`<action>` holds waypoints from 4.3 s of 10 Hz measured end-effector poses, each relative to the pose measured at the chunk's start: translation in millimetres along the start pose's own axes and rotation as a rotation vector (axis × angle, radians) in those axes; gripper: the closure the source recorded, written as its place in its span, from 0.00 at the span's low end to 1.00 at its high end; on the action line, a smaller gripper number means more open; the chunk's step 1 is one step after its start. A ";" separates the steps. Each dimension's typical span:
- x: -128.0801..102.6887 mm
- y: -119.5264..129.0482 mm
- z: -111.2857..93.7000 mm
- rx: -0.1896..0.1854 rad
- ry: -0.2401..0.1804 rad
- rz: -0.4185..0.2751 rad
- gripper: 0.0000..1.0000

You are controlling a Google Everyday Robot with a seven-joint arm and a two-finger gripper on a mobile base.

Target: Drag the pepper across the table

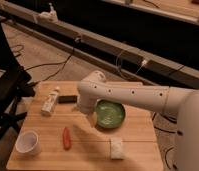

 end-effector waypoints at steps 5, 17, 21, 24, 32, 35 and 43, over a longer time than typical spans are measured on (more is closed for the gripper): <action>-54.5 -18.1 52.0 -0.030 -0.096 -0.103 0.20; -90.2 -8.4 107.8 -0.135 -0.198 -0.138 0.20; -90.7 -3.8 130.2 -0.130 -0.242 -0.102 0.46; -84.1 -3.6 128.0 -0.151 -0.206 -0.115 0.76; -59.6 39.5 99.3 -0.229 -0.091 0.010 1.00; -48.3 75.3 94.6 -0.236 -0.084 0.117 1.00; 0.6 168.6 76.1 -0.150 -0.084 0.385 1.00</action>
